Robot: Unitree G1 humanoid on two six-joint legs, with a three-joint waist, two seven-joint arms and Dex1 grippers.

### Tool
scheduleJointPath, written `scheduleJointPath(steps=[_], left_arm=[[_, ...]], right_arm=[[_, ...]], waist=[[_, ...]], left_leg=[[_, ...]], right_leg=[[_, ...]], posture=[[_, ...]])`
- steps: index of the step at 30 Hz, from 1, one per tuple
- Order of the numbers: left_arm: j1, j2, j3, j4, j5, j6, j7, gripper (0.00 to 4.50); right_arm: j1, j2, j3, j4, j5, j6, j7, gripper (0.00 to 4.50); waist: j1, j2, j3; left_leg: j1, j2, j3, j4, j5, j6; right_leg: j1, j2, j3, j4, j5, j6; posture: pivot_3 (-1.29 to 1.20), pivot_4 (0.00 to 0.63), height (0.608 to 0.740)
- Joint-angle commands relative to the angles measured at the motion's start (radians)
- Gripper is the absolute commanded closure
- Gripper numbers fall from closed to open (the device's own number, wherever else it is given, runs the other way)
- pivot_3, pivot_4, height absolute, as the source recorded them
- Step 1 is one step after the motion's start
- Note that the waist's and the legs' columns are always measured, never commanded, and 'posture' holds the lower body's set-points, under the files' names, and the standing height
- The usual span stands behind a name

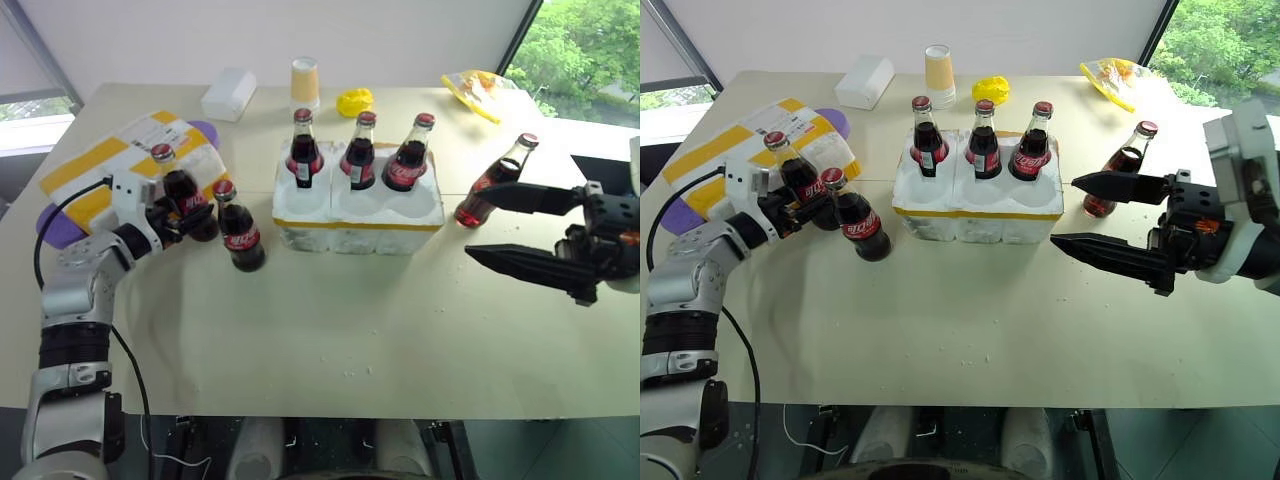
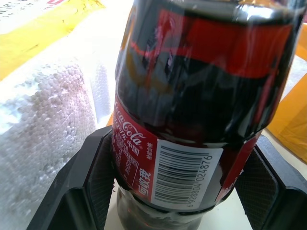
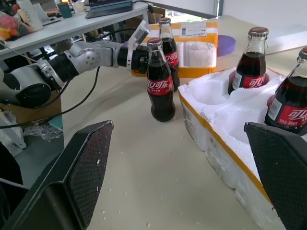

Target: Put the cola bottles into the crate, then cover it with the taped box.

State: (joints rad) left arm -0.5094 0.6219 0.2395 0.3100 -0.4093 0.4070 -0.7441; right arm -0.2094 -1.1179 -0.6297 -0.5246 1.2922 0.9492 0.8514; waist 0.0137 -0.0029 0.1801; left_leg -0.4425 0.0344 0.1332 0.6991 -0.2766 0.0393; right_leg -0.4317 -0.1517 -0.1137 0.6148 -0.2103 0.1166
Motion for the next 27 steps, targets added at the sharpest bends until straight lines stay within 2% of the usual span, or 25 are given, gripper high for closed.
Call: scheduleJointPath(steps=[1, 8, 13, 17, 22, 27], left_arm=[[-0.044, 0.030, 0.038, -0.048, -0.035, 0.006, -0.022, 1.65], [-0.051, 0.152, 0.056, -0.134, -0.099, 0.114, -0.150, 1.65], [-0.134, 0.342, 0.049, -0.163, -0.177, 0.246, -0.344, 1.65], [-0.259, 0.485, 0.039, -0.229, -0.310, 0.432, -0.499, 1.65], [-0.418, 0.506, 0.026, -0.268, -0.406, 0.576, -0.508, 1.65], [-0.598, 0.417, -0.005, -0.345, -0.511, 0.702, -0.421, 1.65]], right_arm=[[0.002, 0.004, -0.020, -0.004, -0.013, -0.031, 0.013, 0.00], [0.004, 0.007, -0.006, 0.002, -0.033, -0.044, 0.027, 0.00], [0.013, 0.016, 0.007, 0.008, -0.057, -0.057, 0.038, 0.00], [0.021, 0.037, 0.022, 0.001, -0.067, -0.068, 0.027, 0.00], [0.030, 0.054, 0.023, -0.009, -0.073, -0.070, 0.022, 0.00], [0.032, 0.066, 0.029, -0.009, -0.077, -0.077, 0.011, 0.00]], waist=[[0.000, 0.000, 0.000], [-0.002, -0.005, 0.003], [-0.001, -0.011, 0.006], [0.001, -0.012, 0.007], [0.000, -0.012, 0.007], [0.001, -0.013, 0.008]], left_leg=[[0.000, 0.000, 0.000, 0.000, 0.000, 0.000], [0.000, 0.000, 0.000, 0.000, 0.000, 0.000], [-0.001, 0.001, 0.000, 0.000, 0.000, 0.000], [-0.002, 0.000, 0.000, 0.000, 0.000, 0.000], [-0.001, -0.001, 0.000, 0.000, 0.000, 0.000], [-0.001, -0.002, 0.000, 0.000, 0.001, -0.001]], right_leg=[[0.000, 0.000, 0.000, 0.000, 0.000, 0.000], [-0.001, 0.000, 0.000, 0.000, 0.000, 0.000], [-0.001, 0.001, 0.000, 0.000, 0.000, 0.000], [-0.001, 0.000, 0.000, -0.001, 0.000, 0.000], [0.000, 0.000, 0.000, 0.000, 0.000, 0.000], [0.000, 0.001, 0.000, 0.000, -0.001, 0.001]], posture=[[0.00, 0.150, 0.740], [0.00, 0.150, 0.740], [0.00, 0.150, 0.740], [0.00, 0.150, 0.740], [0.00, 0.150, 0.740], [0.00, 0.150, 0.740]])
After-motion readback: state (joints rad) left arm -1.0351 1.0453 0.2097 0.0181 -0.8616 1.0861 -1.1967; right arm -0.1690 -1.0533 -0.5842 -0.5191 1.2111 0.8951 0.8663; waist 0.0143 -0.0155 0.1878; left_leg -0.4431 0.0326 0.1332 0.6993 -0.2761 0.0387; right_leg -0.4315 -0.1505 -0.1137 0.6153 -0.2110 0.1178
